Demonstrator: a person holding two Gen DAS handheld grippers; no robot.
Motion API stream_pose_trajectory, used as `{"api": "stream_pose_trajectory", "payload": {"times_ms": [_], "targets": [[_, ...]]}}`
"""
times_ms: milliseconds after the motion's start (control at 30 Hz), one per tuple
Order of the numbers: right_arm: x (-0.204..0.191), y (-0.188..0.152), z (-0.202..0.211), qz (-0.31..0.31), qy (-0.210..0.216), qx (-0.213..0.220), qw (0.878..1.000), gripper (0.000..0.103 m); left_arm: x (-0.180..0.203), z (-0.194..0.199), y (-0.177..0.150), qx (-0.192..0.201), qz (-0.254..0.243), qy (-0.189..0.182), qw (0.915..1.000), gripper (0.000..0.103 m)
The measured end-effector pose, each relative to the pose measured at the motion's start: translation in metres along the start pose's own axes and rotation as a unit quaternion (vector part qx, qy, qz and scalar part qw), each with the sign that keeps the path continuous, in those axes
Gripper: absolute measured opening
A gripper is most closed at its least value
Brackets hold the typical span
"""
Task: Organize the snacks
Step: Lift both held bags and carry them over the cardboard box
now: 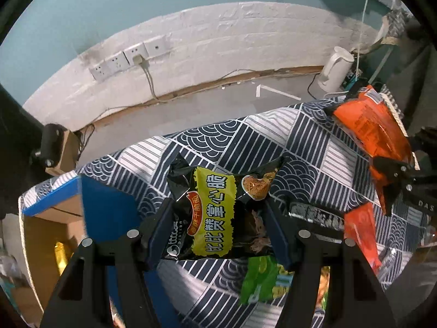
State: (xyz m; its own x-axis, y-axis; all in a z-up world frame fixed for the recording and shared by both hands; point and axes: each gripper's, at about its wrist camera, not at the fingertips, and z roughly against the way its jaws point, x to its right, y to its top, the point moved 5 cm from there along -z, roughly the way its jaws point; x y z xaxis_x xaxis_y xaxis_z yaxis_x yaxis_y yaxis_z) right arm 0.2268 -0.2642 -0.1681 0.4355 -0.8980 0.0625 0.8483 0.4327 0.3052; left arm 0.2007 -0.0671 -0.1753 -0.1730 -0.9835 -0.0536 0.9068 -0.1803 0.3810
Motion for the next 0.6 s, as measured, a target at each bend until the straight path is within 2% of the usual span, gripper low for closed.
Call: {"api": "stream_pose_trajectory", "payload": {"times_ms": [400,600], "targets": [[-0.044,0.004,0.058,0.012,0.028,0.044,0.999,0.043,-0.026,0.069,-0.029,0.045,-0.001,0.004,0.999,0.067],[-0.08,0.005,0.085,0.032,0.047,0.062,0.996,0.043,-0.046,0.095,-0.05,0.065,-0.002,0.023,0.9976,0.067]]}}
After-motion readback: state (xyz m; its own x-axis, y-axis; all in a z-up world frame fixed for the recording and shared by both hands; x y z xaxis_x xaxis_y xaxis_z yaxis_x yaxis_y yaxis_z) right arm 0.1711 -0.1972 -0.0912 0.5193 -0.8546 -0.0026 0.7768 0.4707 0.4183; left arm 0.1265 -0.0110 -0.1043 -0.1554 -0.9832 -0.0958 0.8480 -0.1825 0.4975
